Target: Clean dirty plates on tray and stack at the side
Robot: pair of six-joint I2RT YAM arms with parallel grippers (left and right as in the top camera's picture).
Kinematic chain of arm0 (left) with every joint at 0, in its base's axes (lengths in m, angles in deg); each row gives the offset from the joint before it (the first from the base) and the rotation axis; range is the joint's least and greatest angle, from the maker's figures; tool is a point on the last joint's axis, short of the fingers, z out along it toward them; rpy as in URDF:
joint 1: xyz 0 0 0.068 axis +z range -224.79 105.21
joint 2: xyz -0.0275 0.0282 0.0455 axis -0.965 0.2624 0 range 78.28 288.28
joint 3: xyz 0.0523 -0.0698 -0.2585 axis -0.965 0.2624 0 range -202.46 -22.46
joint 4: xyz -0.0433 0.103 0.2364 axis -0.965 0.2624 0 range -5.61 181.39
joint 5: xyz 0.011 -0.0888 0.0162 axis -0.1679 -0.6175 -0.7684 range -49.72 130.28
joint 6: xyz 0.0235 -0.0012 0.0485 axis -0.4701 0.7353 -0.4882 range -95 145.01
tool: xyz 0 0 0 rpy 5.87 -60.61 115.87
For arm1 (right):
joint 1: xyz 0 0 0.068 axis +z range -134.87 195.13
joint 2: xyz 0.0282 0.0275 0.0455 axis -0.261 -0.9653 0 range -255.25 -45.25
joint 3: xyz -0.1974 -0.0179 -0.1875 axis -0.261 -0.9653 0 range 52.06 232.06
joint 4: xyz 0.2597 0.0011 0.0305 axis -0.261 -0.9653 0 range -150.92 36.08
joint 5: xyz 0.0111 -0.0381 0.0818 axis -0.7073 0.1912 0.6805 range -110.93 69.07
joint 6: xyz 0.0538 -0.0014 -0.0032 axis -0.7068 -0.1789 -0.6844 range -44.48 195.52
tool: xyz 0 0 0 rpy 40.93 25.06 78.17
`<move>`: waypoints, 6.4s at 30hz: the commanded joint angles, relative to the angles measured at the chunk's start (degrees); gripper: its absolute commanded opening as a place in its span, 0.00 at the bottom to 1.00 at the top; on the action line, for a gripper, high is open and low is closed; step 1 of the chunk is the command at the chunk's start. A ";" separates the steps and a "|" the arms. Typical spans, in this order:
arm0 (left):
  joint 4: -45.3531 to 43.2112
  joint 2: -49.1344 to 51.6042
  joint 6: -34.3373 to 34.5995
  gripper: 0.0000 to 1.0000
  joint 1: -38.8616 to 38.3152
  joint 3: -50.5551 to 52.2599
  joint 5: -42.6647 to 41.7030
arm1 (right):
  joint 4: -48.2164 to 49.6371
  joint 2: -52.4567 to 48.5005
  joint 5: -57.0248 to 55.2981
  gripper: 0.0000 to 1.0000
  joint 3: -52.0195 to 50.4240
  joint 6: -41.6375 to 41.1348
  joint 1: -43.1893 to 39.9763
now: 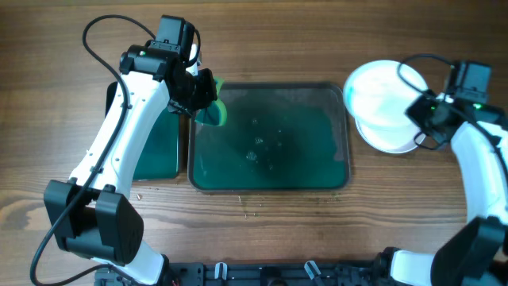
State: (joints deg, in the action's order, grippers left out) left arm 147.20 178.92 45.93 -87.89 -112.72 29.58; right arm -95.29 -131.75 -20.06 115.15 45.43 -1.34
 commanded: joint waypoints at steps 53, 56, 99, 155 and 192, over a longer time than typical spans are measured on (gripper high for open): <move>11.10 -12.70 -14.51 1.00 17.35 -7.65 16.57 | -24.26 10.84 16.24 0.99 19.91 24.48 3.76; 11.19 -18.38 -14.51 1.00 17.35 -7.65 16.57 | -28.81 15.50 15.78 1.00 25.53 24.50 3.76; 11.19 -25.11 -14.51 1.00 17.35 -7.63 16.57 | 42.69 86.33 8.11 1.00 -62.90 16.65 18.88; -60.92 -97.18 -14.51 1.00 11.26 83.08 9.22 | 42.07 85.74 8.11 1.00 -62.79 10.40 18.86; -58.51 -100.37 -14.49 1.00 12.00 89.92 8.79 | 42.10 85.74 8.11 1.00 -62.79 10.40 18.86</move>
State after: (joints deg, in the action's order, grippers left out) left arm 88.66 79.06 31.51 -76.22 -23.19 39.27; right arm -53.43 -46.40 -10.97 52.42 56.23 17.30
